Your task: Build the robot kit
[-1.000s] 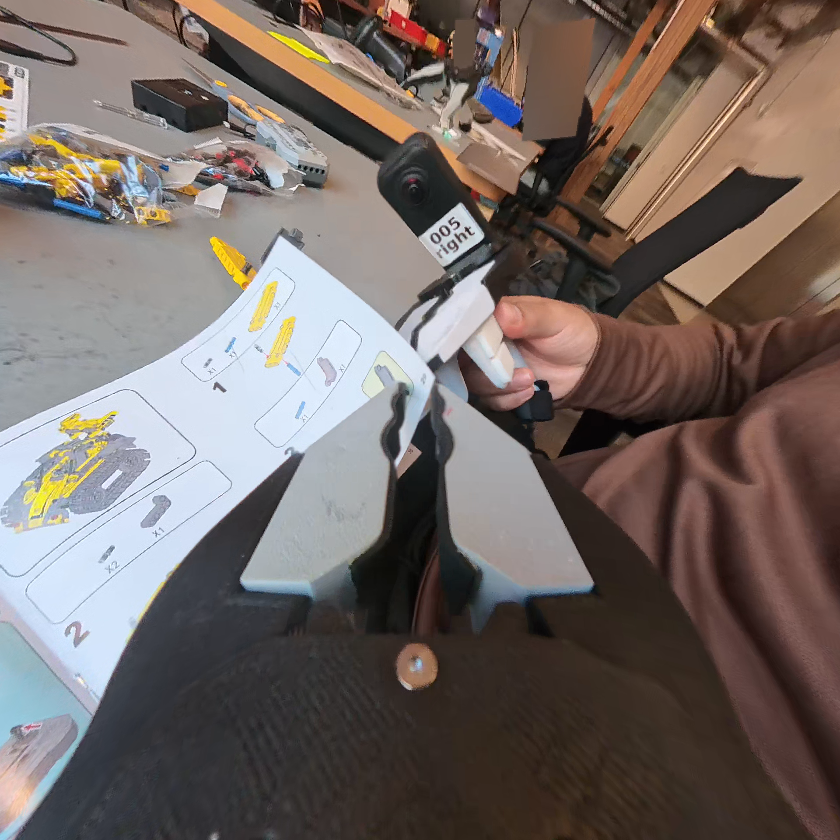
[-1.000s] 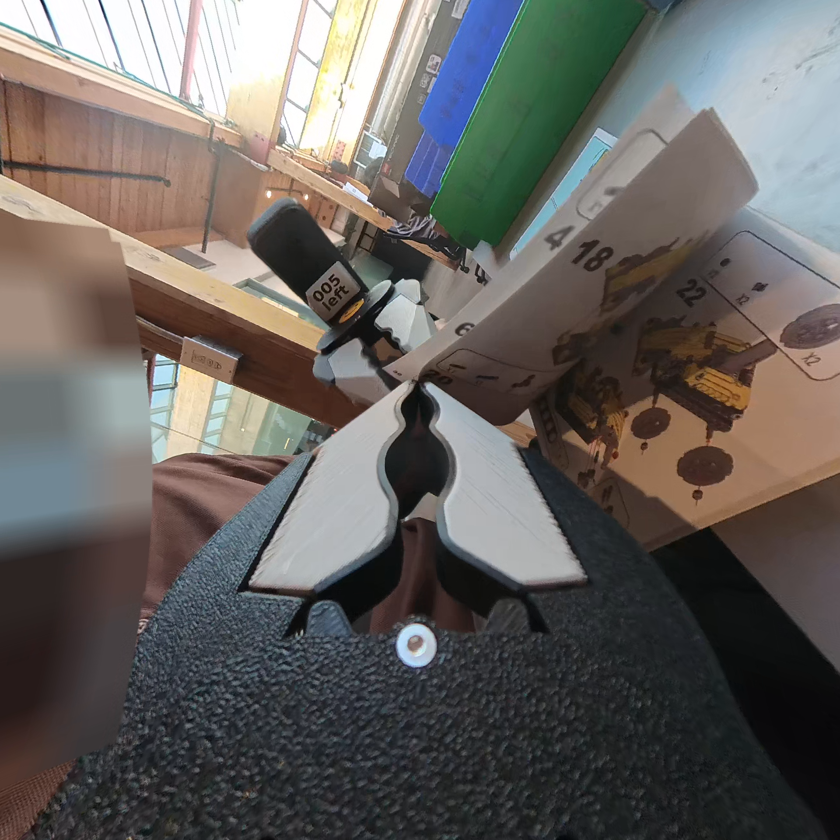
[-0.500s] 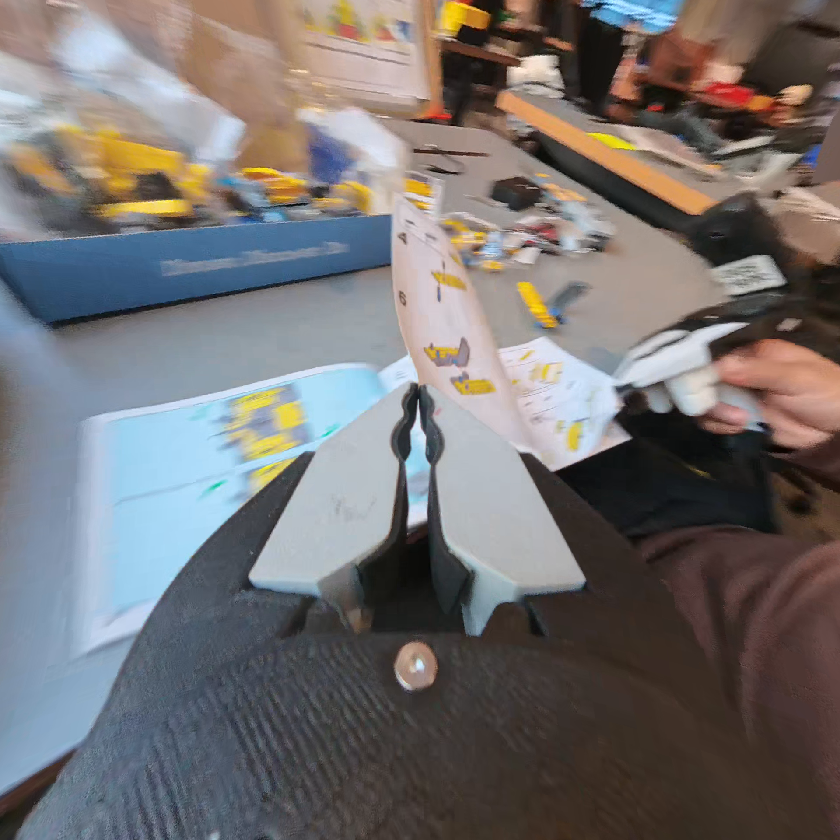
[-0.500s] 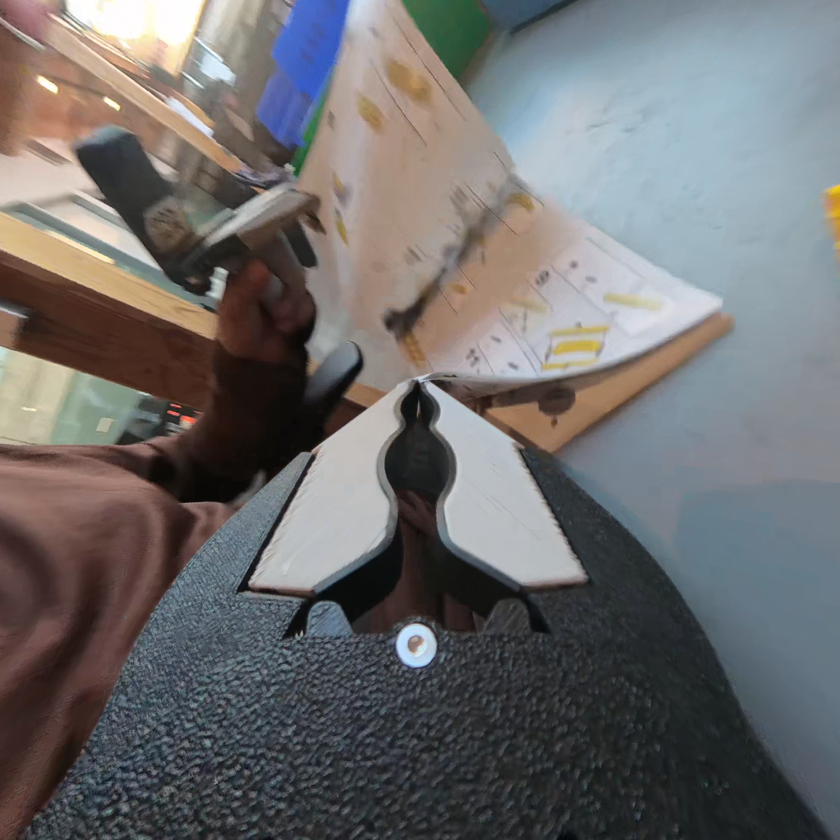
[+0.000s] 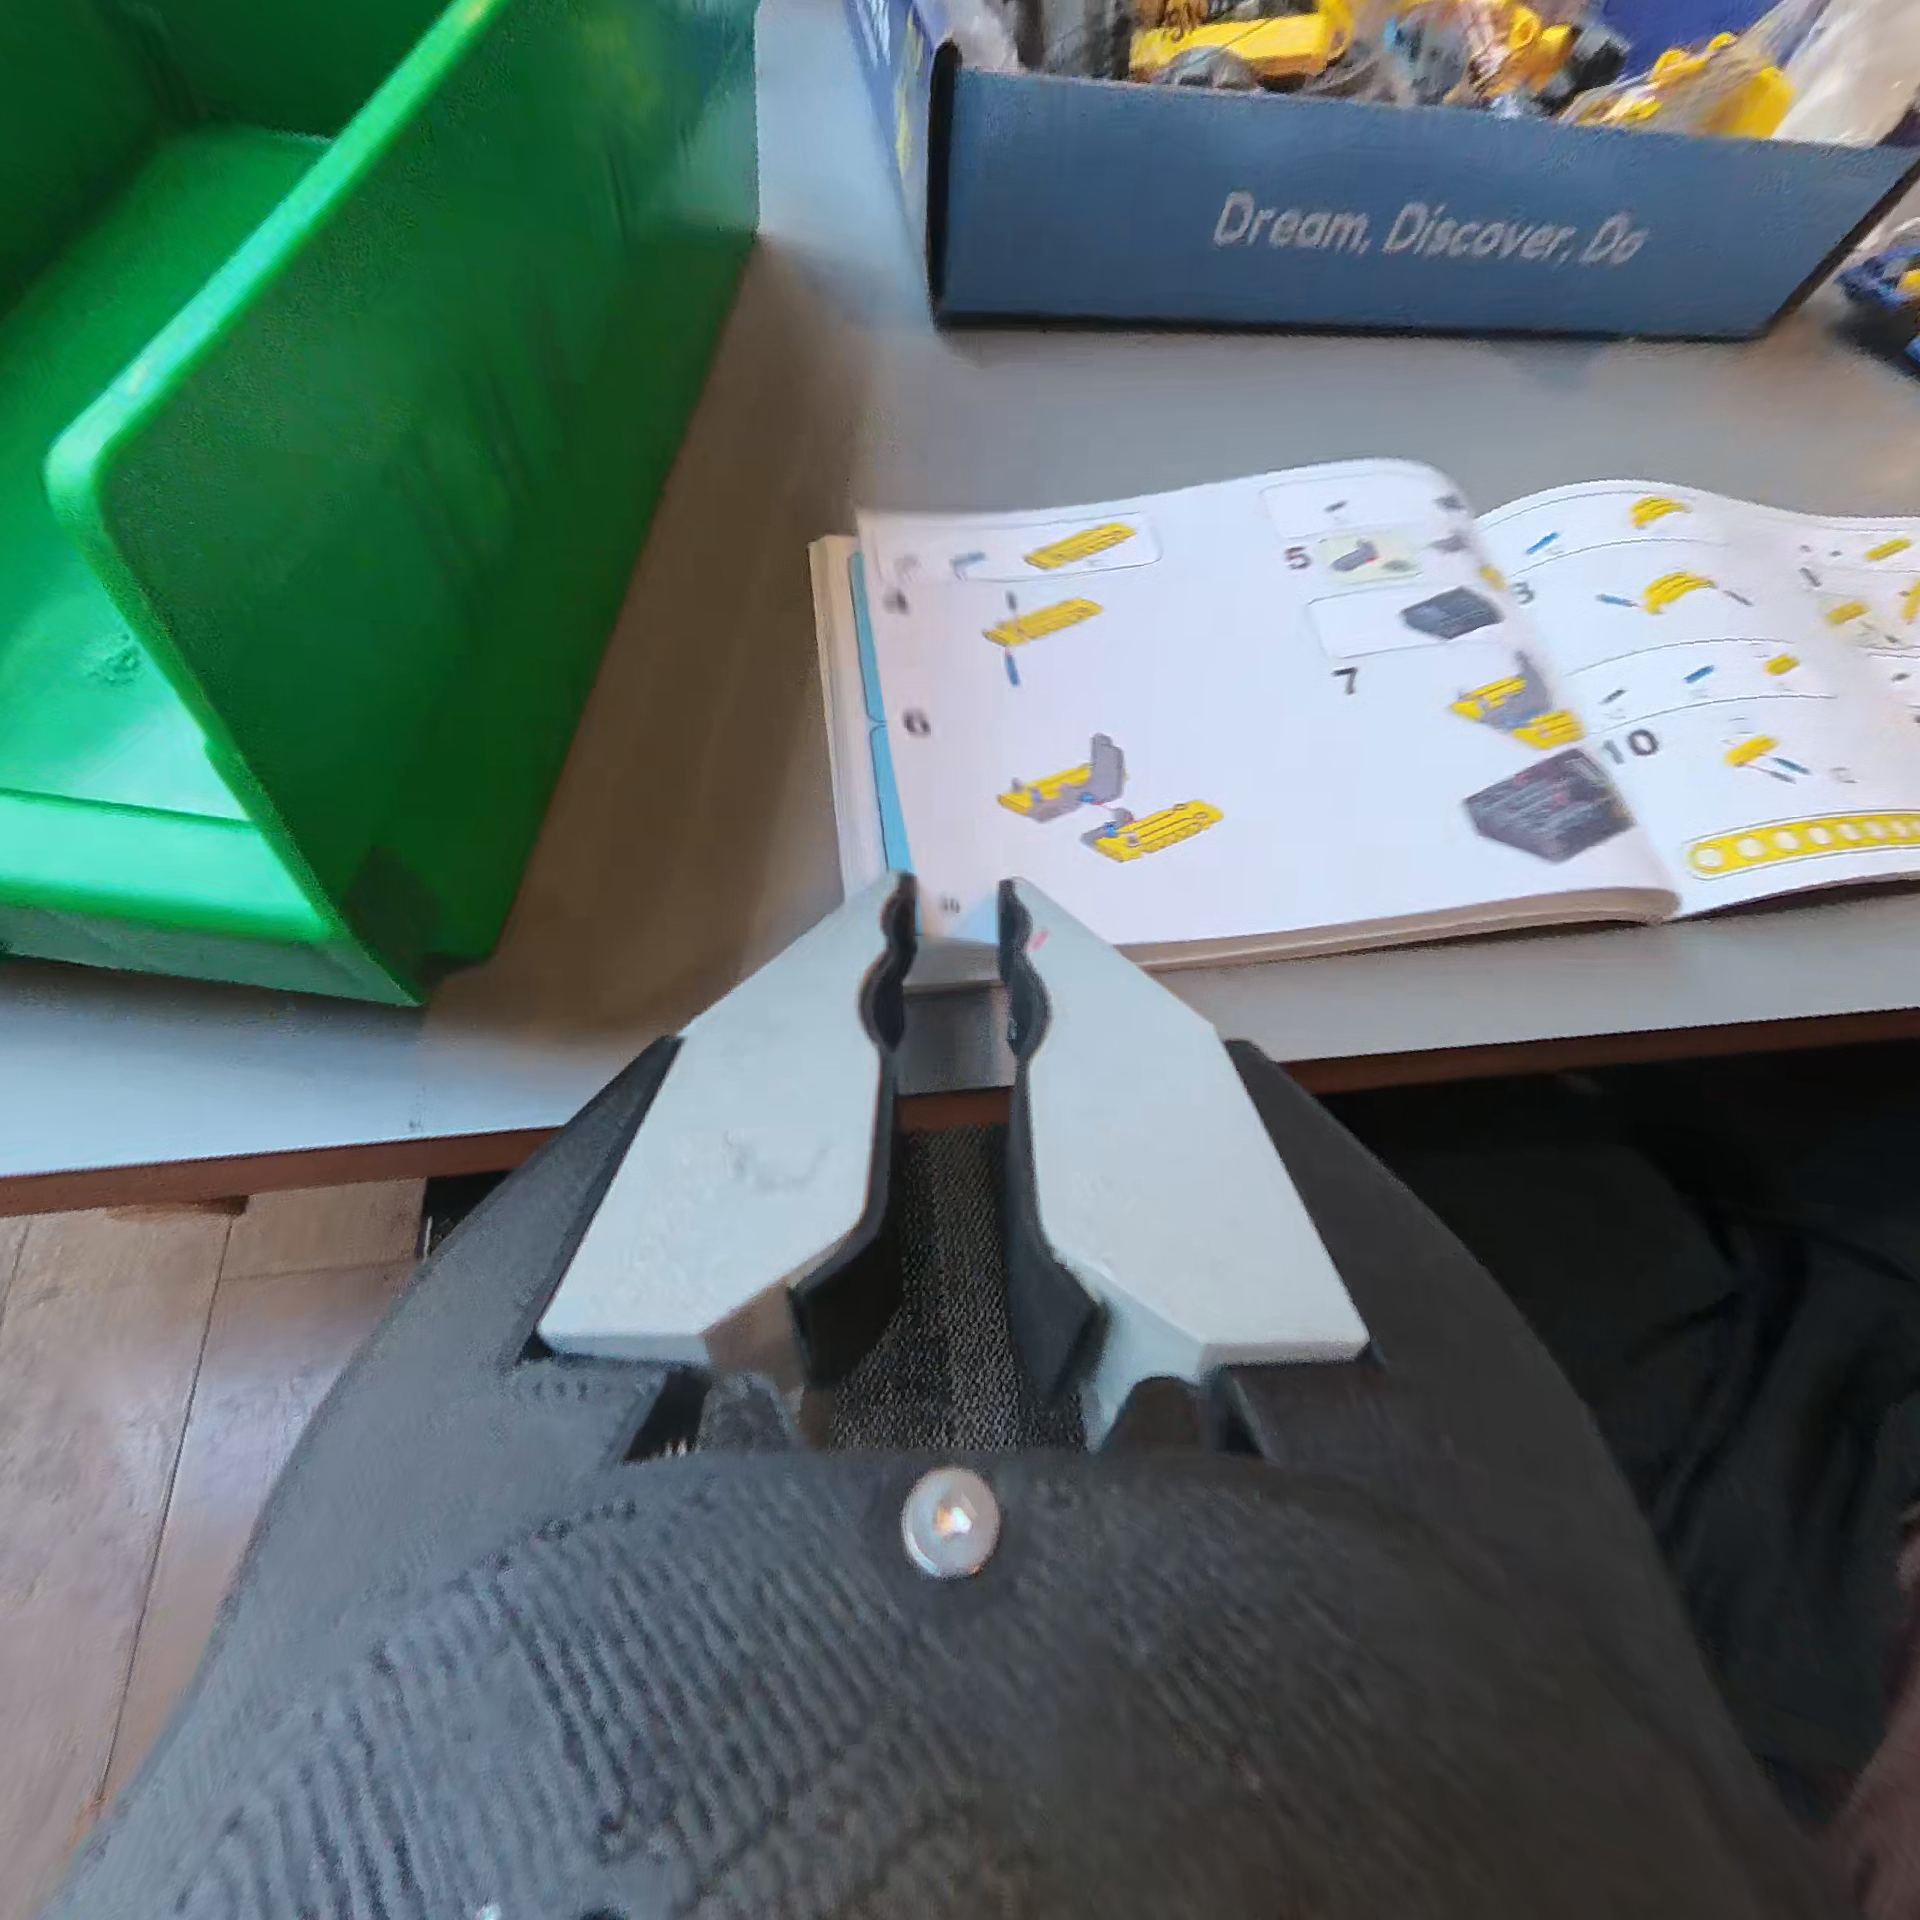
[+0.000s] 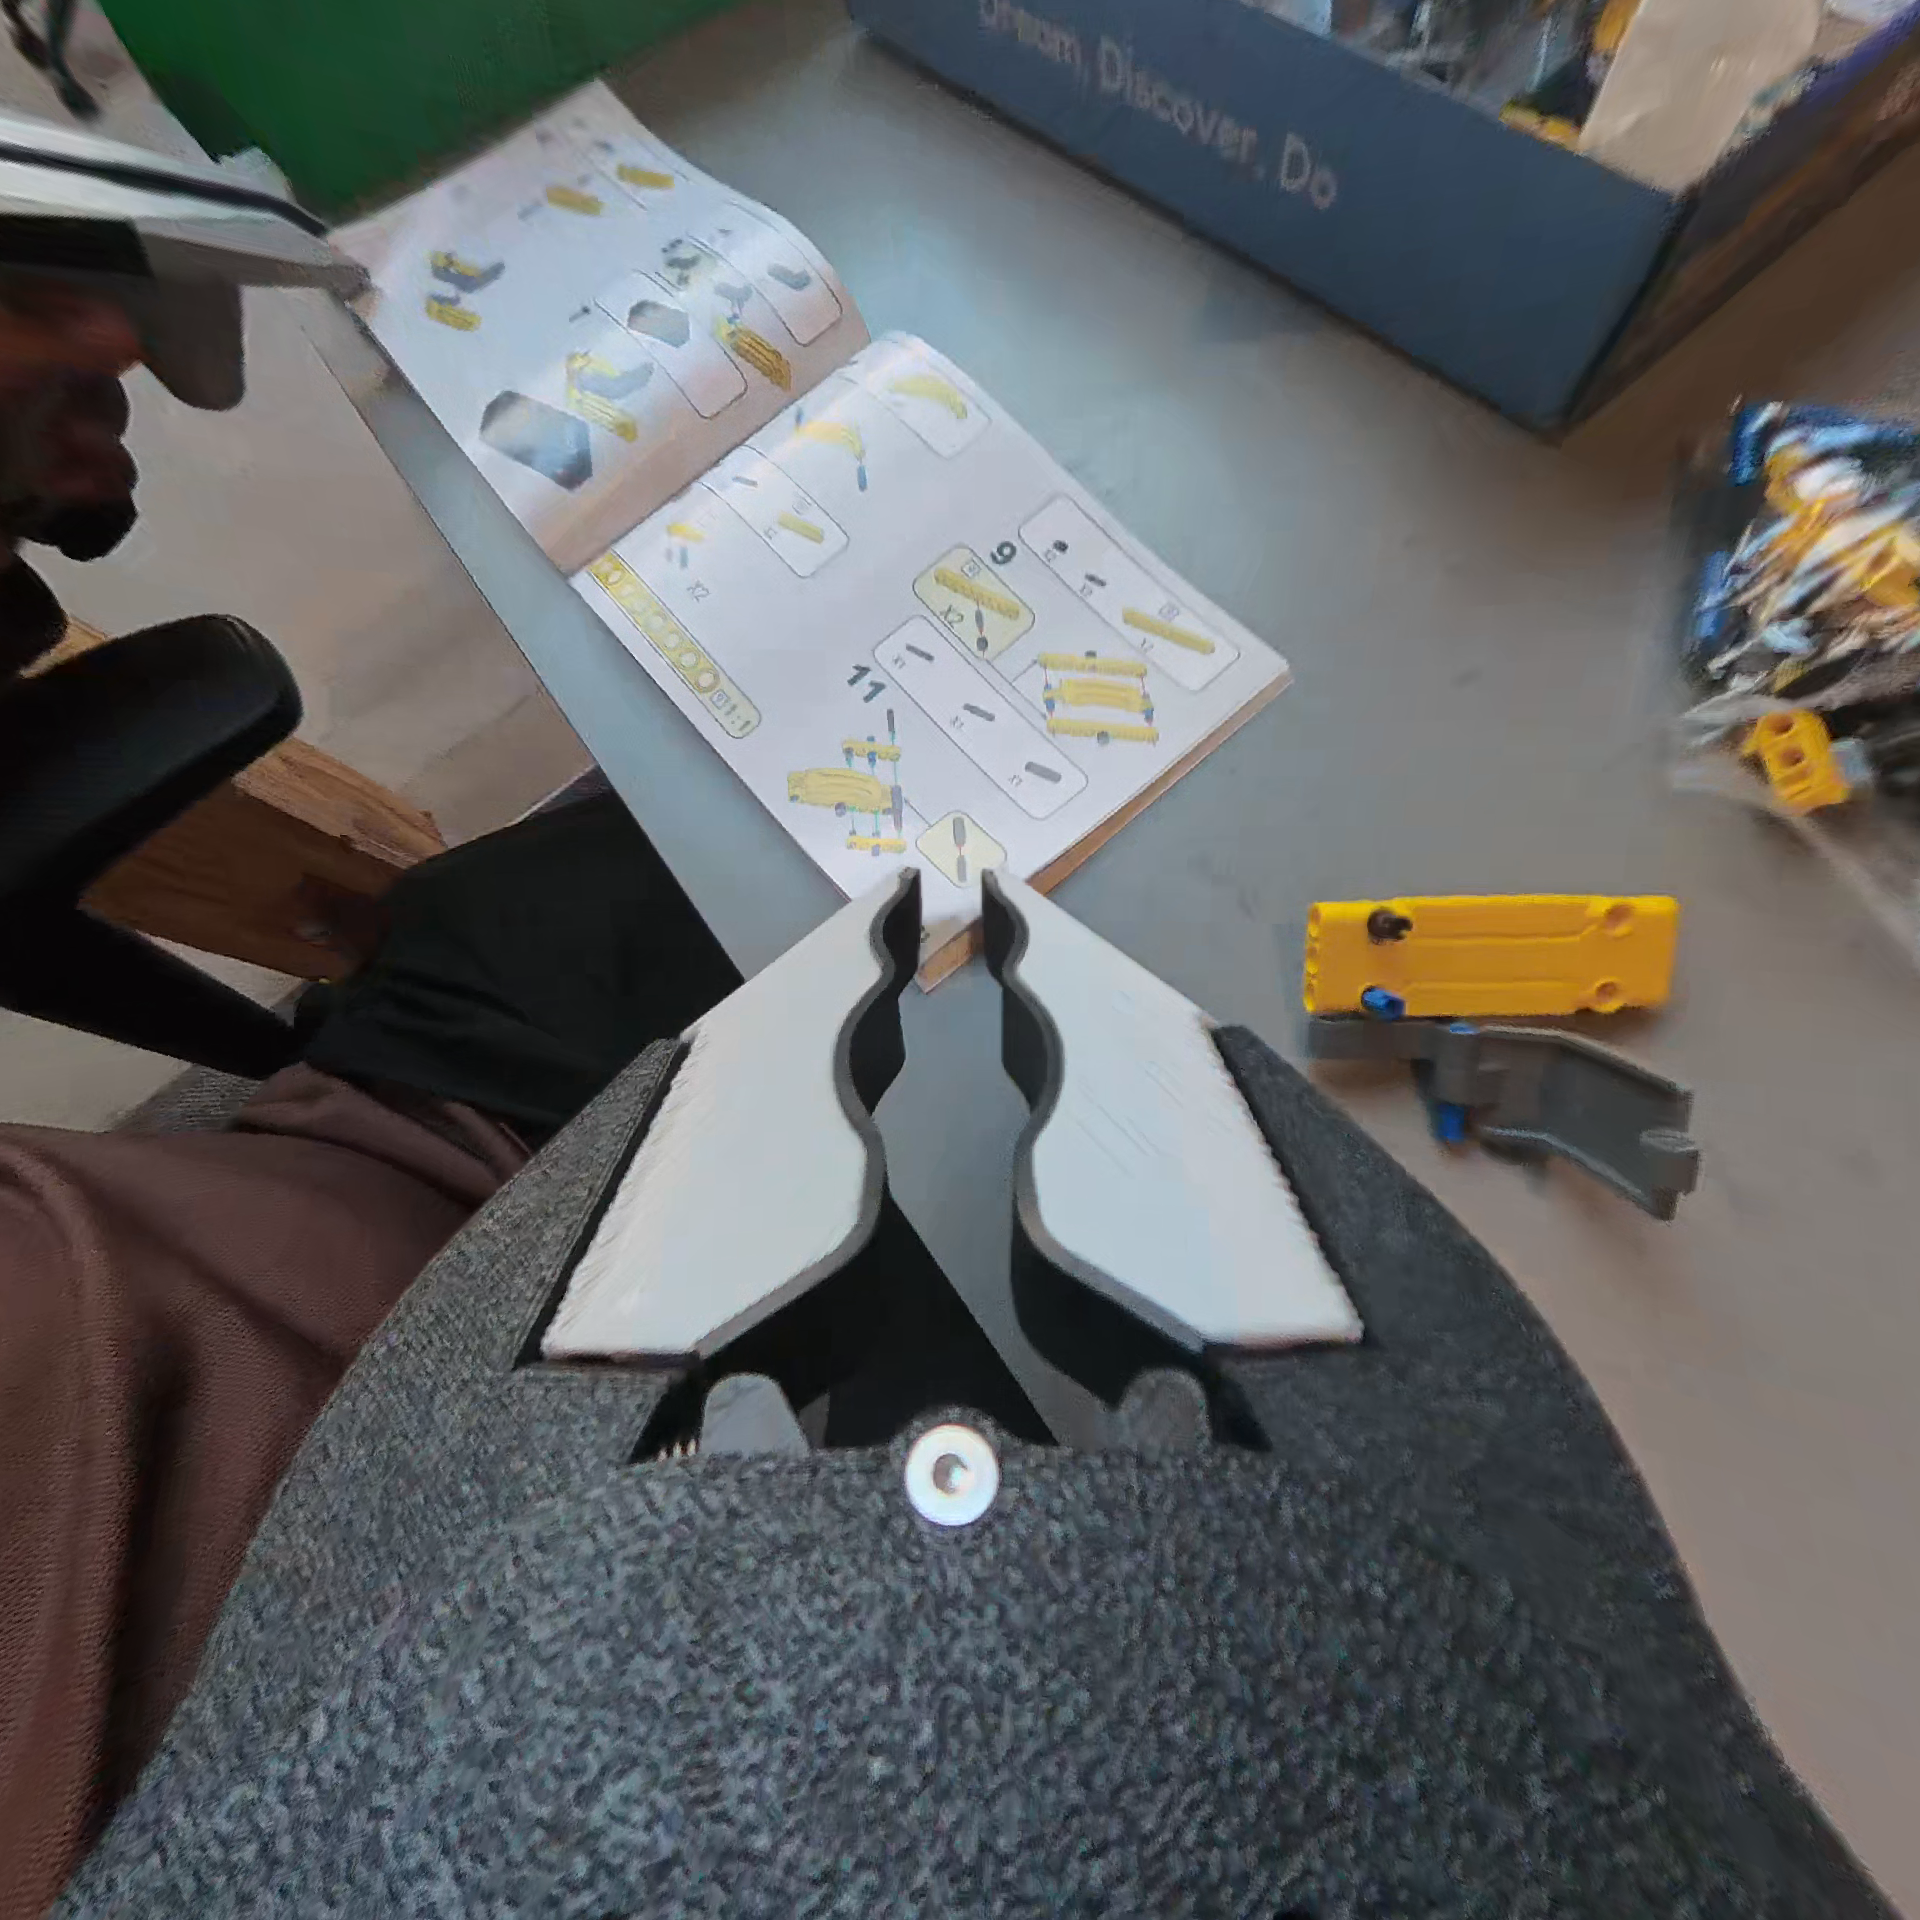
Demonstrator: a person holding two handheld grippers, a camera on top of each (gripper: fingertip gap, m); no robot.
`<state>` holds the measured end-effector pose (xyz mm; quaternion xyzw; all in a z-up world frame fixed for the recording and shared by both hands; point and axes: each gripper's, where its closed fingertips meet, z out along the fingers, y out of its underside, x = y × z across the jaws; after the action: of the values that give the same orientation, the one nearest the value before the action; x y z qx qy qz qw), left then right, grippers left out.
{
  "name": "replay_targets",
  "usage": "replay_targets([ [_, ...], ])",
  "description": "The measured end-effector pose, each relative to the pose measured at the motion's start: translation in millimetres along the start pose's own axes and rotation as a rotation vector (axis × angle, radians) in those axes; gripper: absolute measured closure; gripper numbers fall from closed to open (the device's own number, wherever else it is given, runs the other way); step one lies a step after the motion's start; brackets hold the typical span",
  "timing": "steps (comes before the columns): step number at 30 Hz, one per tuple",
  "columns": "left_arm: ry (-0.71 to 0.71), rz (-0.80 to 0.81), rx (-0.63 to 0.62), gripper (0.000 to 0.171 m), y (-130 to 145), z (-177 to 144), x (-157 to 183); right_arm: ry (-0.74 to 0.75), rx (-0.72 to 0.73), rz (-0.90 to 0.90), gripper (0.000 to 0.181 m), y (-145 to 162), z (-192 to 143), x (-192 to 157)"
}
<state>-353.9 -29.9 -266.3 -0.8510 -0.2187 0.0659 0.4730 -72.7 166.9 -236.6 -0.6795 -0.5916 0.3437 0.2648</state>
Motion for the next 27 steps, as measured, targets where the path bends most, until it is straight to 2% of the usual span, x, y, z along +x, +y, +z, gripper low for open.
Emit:
replay_targets([
  [1, -0.015, -0.002, -0.002, 0.152, 0, 0, -2, 0.010, 0.005, -0.037, 0.166, -6, -2, -4],
  [4, -0.085, 0.016, 0.071, 0.151, -15, -12, -6, -0.046, 0.008, -0.111, 0.161, -15, 5, -28],
  [6, -0.082, 0.052, 0.144, 0.152, -33, -26, 8, -0.097, -0.005, -0.124, 0.161, -15, 17, -42],
  [9, 0.110, 0.121, 0.200, 0.168, -57, -37, 70, -0.135, -0.035, -0.152, 0.164, -12, 40, -54],
  [11, 0.280, 0.173, 0.147, 0.171, -58, -27, 117, -0.122, -0.074, -0.176, 0.176, -8, 54, -53],
  [12, 0.321, 0.212, 0.113, 0.171, -56, -16, 133, -0.119, -0.096, -0.184, 0.181, -7, 60, -52],
  [14, 0.309, 0.317, 0.058, 0.171, -50, 9, 149, -0.105, -0.126, -0.199, 0.181, -6, 69, -49],
  [16, 0.237, 0.397, -0.002, 0.171, -39, 34, 144, -0.072, -0.170, -0.212, 0.181, -2, 75, -40],
  [19, 0.209, 0.400, -0.128, 0.171, -10, 55, 127, -0.069, -0.215, -0.225, 0.181, 6, 79, -30],
  [27, 0.191, 0.310, -0.072, 0.171, -6, 51, 108, -0.021, -0.159, -0.234, 0.181, -3, 84, -9],
])
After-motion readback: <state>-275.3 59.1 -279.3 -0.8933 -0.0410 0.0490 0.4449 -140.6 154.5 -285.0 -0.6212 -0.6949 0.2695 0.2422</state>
